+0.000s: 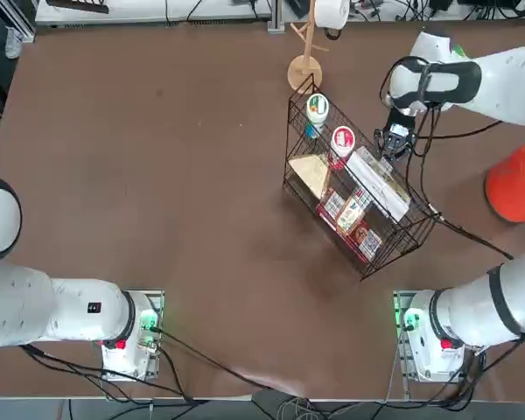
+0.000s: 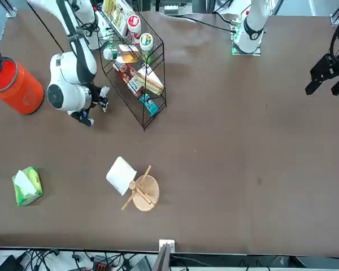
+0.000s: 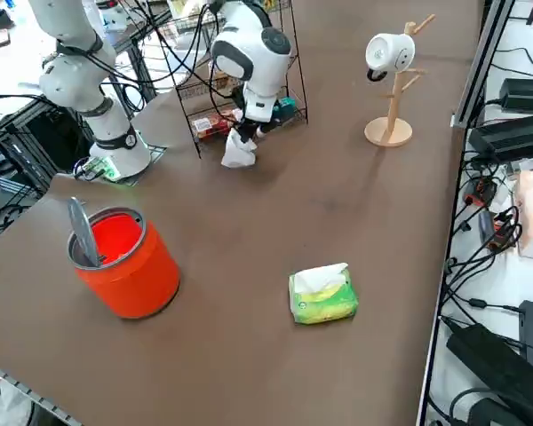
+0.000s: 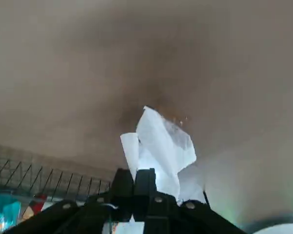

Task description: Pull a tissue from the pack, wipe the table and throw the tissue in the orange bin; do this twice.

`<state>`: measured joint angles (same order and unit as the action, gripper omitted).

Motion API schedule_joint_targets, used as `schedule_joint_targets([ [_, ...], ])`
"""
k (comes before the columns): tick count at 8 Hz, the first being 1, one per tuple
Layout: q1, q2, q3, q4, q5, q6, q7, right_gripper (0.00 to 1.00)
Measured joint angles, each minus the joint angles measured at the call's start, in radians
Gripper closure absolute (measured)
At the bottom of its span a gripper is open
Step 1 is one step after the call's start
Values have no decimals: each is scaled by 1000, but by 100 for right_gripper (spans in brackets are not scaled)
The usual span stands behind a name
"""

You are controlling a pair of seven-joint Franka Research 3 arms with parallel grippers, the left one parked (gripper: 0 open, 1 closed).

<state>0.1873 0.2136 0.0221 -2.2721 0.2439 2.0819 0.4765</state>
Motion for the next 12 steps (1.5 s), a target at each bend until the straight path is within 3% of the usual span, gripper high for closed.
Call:
schedule_joint_targets([
  [12,-46,87,-14,-17,-25,111,-33,98],
])
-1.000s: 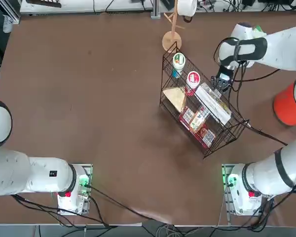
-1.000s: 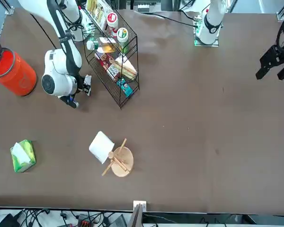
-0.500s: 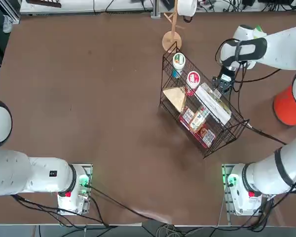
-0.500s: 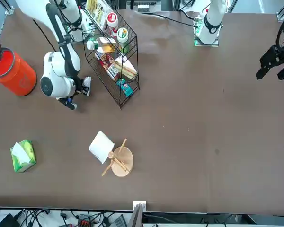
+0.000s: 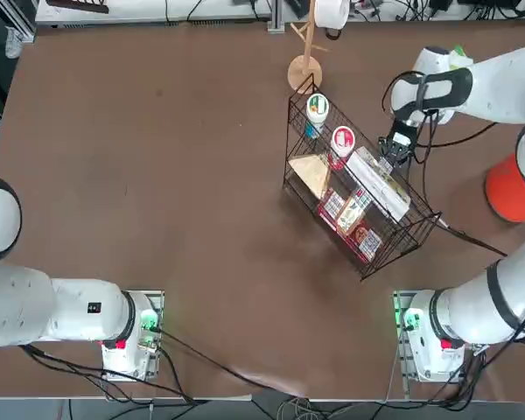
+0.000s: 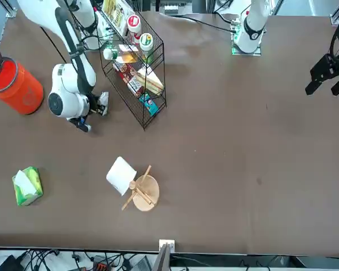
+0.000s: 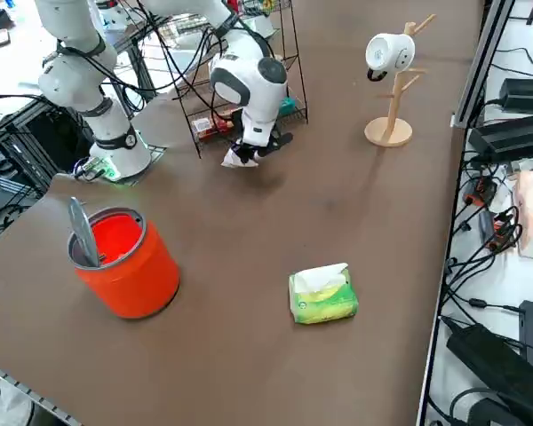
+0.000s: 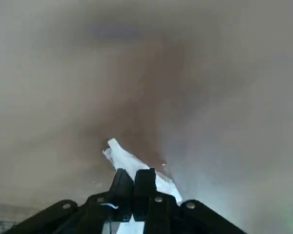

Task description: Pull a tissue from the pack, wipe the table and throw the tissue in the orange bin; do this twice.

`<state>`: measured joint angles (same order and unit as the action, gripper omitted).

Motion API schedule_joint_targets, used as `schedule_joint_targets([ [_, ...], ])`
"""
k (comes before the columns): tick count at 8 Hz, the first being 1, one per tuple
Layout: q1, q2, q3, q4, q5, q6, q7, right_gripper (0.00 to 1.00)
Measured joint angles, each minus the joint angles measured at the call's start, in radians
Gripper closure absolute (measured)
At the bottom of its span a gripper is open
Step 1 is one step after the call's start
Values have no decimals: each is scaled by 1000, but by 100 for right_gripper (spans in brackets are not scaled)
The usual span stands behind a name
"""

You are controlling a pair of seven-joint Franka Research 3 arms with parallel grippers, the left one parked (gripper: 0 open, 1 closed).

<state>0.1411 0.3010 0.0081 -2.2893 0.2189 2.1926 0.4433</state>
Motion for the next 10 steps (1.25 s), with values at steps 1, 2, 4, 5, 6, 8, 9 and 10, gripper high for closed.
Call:
schedule_joint_targets([
  [1,-2,1,0,0,-1,0,-1,98],
  [2,-3,2,0,0,-2,0,-7,98],
  [4,-6,2,-2,0,-28,-1,-24,98],
  [5,-10,3,-9,-1,-50,-1,-26,98],
  [6,-17,3,-13,-1,-59,-1,-30,98],
  [8,-23,3,-13,-1,-84,-3,-33,98],
  [9,-33,3,-13,-1,-111,-9,-36,98],
  [10,-54,3,-14,-1,-138,-16,-56,98],
])
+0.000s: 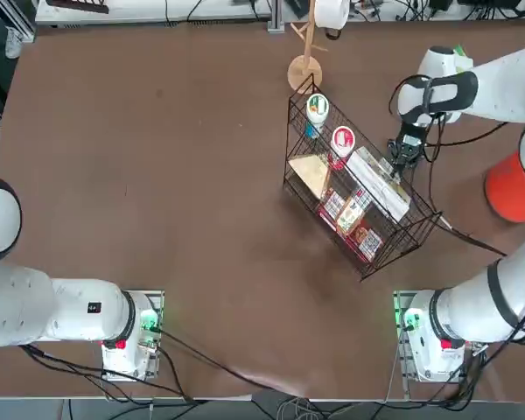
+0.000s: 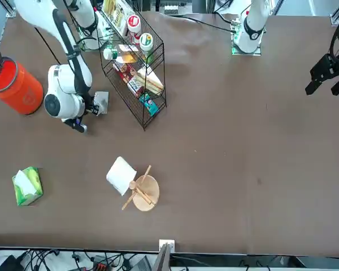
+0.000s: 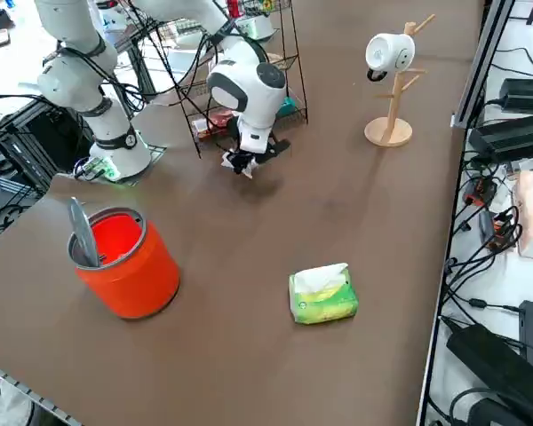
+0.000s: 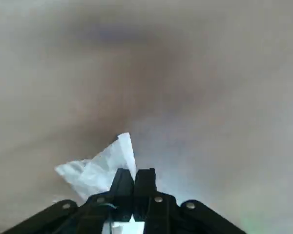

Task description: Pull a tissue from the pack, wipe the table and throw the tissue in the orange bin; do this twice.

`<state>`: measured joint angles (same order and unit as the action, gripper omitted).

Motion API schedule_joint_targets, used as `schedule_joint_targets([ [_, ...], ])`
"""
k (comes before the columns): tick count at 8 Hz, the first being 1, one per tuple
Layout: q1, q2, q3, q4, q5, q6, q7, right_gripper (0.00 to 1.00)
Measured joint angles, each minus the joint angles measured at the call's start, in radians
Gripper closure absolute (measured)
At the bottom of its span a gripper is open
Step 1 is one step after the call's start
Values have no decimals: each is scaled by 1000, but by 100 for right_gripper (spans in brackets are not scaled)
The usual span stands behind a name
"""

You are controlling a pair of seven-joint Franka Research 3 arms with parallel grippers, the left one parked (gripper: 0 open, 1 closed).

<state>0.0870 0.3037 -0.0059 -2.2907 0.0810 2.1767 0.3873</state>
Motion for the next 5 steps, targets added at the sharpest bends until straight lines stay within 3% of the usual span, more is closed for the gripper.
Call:
schedule_joint_targets([
  [3,-57,-3,-13,7,-45,-24,-73,98],
  [5,-58,-30,-22,42,-57,-106,-81,98],
])
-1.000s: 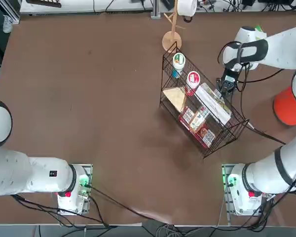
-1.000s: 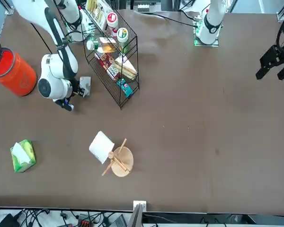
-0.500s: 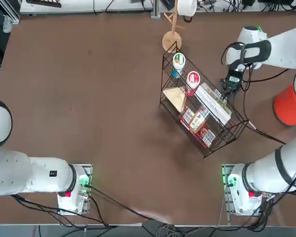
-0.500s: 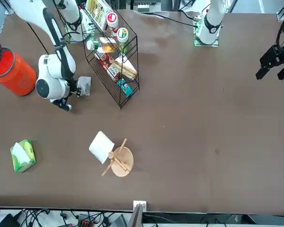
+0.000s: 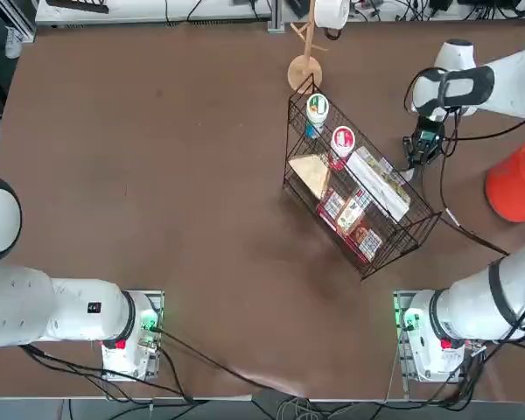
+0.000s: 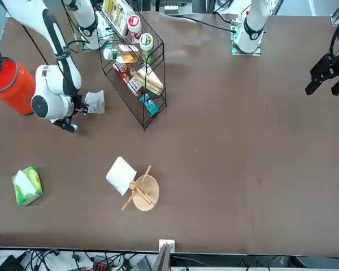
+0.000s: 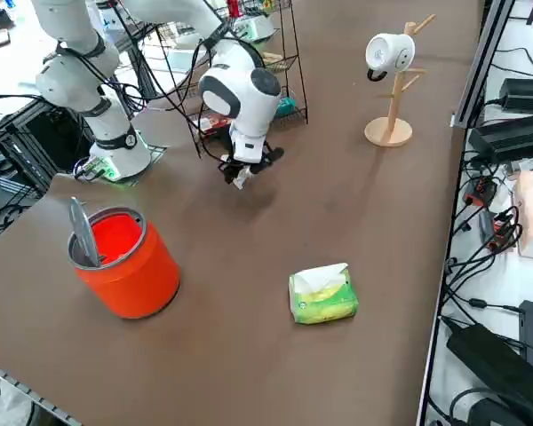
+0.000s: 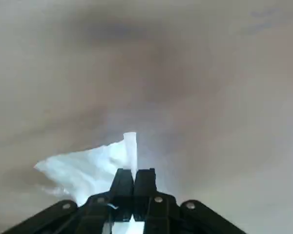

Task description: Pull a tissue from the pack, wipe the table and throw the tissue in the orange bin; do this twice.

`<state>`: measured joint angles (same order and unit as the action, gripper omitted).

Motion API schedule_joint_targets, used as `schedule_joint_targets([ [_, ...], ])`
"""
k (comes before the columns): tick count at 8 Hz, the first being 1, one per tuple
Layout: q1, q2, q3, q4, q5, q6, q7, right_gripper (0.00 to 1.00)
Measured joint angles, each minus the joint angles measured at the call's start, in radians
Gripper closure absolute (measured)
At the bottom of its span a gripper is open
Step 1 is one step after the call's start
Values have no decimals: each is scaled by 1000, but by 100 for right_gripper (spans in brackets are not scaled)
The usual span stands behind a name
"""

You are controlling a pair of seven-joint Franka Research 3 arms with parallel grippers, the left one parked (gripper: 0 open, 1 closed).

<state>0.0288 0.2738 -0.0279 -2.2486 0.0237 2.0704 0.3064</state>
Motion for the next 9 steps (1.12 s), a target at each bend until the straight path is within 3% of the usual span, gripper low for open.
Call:
schedule_joint_targets([
  [5,1,-150,0,178,-10,-358,0,98],
  [7,0,-167,-1,266,-93,-478,0,98],
  [9,-14,-166,-3,322,-245,-560,-51,98],
])
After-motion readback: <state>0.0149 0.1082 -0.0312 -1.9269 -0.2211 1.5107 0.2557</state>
